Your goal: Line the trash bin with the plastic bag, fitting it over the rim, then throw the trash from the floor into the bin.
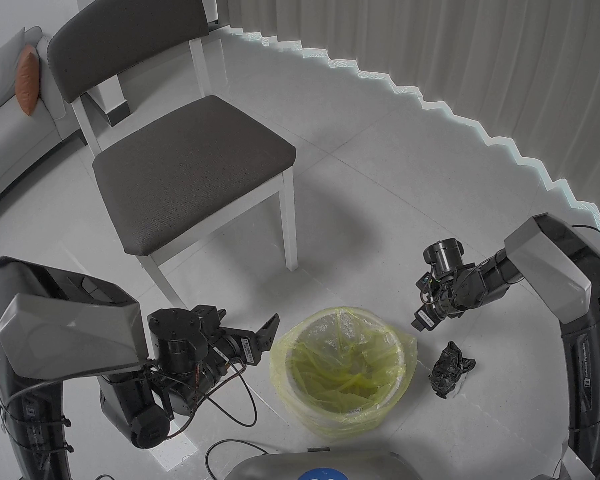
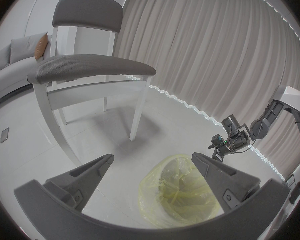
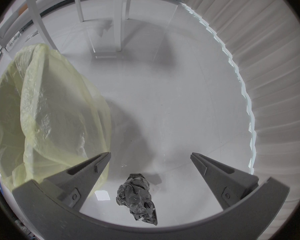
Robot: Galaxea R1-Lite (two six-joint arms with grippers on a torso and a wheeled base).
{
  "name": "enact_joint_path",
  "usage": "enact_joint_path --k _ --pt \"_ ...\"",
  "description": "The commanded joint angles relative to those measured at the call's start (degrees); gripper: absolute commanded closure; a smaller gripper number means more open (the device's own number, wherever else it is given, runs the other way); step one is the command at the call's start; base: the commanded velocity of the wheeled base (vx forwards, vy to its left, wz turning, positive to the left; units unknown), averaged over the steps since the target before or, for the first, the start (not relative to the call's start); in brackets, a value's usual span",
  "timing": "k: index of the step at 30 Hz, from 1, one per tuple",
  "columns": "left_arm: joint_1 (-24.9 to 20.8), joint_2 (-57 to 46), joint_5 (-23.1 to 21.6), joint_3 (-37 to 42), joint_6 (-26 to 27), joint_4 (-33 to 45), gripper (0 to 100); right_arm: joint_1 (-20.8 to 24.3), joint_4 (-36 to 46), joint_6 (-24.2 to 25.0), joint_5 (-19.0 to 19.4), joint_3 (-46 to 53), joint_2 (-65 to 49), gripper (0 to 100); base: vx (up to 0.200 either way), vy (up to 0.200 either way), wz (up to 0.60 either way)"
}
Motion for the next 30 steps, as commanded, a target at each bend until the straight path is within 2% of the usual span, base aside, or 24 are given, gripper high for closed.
enact_joint_path --k 1,5,10,19,26,30 --pt "0.0 -0.28 0.01 -0.06 -0.01 -0.69 0 -0.95 -0.17 -1.31 0.06 5.0 -5.54 0 0.0 0.0 0.0" --pt "0.0 -0.28 0.1 0.03 0.07 -0.69 0 0.19 -0.17 -1.4 0.23 11.77 -7.48 0 0.0 0.0 0.0" --pt "-0.27 -0.72 0.19 0.29 0.07 -0.69 0 2.56 -1.84 -1.31 0.06 12.56 -4.75 0 0.0 0.0 0.0" --pt "-0.27 -0.81 0.37 0.29 0.07 -0.69 0 4.67 -3.78 -1.13 -2.4 4.74 3.07 0 0.0 0.0 0.0" --pt "-0.18 -0.72 0.37 0.29 0.07 -0.69 0 4.15 0.09 -0.87 -2.84 -8.27 7.73 0 0.0 0.0 0.0" --pt "-0.09 -0.54 0.28 0.2 0.07 -0.69 0 3.88 1.32 0.01 -4.78 -13.89 10.01 0 0.0 0.0 0.0"
